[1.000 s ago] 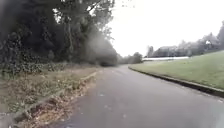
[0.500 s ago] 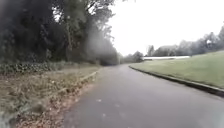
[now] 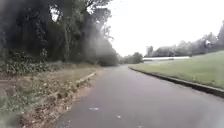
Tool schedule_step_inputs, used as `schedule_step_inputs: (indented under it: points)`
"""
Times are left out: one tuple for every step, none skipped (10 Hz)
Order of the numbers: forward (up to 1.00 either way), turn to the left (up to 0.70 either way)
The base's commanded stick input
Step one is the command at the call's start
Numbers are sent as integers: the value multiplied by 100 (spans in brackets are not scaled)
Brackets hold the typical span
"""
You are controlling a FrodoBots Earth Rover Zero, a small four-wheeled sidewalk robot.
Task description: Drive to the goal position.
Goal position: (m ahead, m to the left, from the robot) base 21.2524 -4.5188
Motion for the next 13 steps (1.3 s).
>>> schedule_step_inputs:
  points:
    - [70, 0]
    - [70, 0]
    - [70, 0]
    - [70, 0]
    - [70, 0]
    - [70, 0]
    - [70, 0]
    - [70, -27]
    - [70, -27]
    - [70, -27]
    - [70, -27]
    - [70, -27]
    - [70, -27]
